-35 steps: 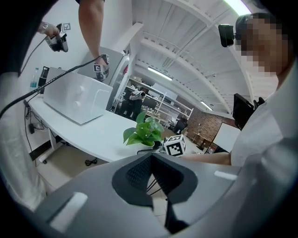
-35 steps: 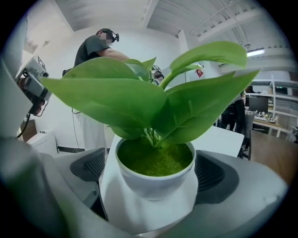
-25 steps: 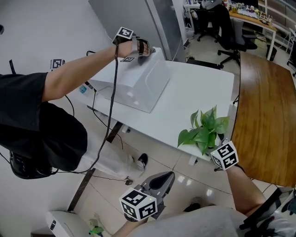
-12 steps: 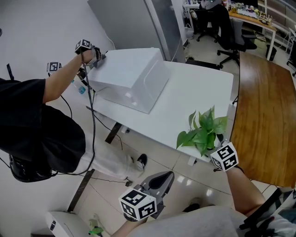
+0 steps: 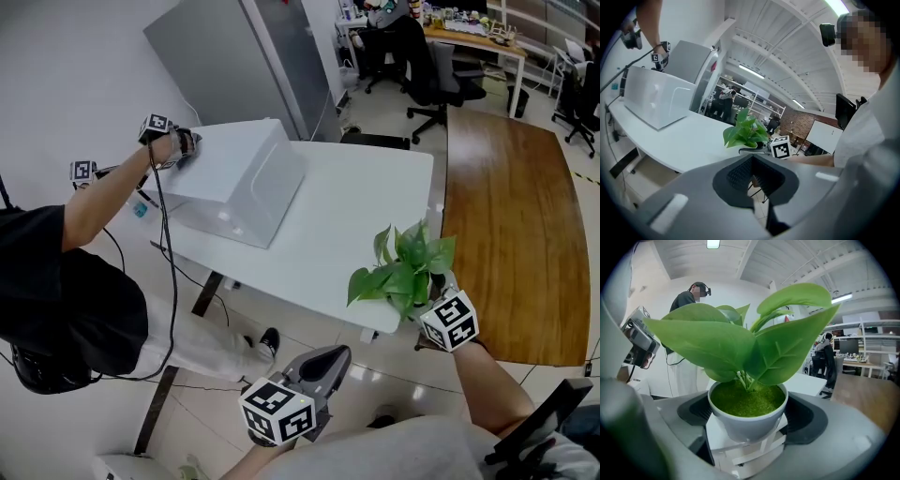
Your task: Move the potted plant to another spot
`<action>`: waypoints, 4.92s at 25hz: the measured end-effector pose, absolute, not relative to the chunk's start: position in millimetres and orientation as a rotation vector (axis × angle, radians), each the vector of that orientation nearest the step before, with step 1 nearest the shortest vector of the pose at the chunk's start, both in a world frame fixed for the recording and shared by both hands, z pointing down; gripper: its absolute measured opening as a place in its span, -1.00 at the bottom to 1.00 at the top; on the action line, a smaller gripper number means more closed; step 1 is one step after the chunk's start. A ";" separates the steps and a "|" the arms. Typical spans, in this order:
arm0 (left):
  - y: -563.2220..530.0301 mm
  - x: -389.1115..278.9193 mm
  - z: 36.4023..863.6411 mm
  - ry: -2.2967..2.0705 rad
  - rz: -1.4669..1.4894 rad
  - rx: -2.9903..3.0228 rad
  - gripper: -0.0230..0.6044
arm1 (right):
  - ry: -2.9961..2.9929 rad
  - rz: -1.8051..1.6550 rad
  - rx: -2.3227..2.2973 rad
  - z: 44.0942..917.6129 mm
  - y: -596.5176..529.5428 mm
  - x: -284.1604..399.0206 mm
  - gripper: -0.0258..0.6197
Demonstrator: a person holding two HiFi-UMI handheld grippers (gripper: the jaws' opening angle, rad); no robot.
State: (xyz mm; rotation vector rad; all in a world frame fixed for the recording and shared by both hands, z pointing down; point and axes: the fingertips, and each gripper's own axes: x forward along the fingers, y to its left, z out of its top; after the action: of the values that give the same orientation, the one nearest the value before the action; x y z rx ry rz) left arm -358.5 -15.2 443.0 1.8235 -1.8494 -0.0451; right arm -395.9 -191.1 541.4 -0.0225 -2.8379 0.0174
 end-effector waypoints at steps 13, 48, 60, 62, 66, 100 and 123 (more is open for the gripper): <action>-127.4 -253.4 419.9 -1.602 -0.004 2.079 -0.94 | -2.823 -0.021 0.318 499.3 -299.4 -239.9 0.54; -236.0 -32.9 444.1 -1.151 0.102 2.320 -0.94 | -2.623 0.128 0.893 537.2 -398.8 67.2 0.54; -232.1 -13.2 471.8 -1.131 0.128 2.290 -0.94 | -2.589 0.248 0.929 592.5 -406.9 88.3 0.54; -231.4 -11.1 475.0 -1.132 0.135 2.284 -0.95 | -2.597 0.242 0.929 592.2 -409.1 88.3 0.54; -232.2 -3.7 483.2 -1.141 0.135 2.274 -0.94 | -2.595 0.229 0.925 602.2 -412.6 93.9 0.54; -195.6 26.6 470.8 -1.222 0.107 2.226 -0.94 | -2.916 0.487 0.678 498.9 -302.4 145.9 -0.90; 59.0 3.3 410.3 -1.280 0.007 2.333 -0.94 | -3.020 0.424 0.361 390.2 34.6 97.6 -0.91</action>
State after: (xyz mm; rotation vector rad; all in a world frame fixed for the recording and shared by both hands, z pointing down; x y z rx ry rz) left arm 3.3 59.0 410.3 2.3334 -1.2798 0.0066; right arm 97.6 34.6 390.2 0.3607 -3.0198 0.4244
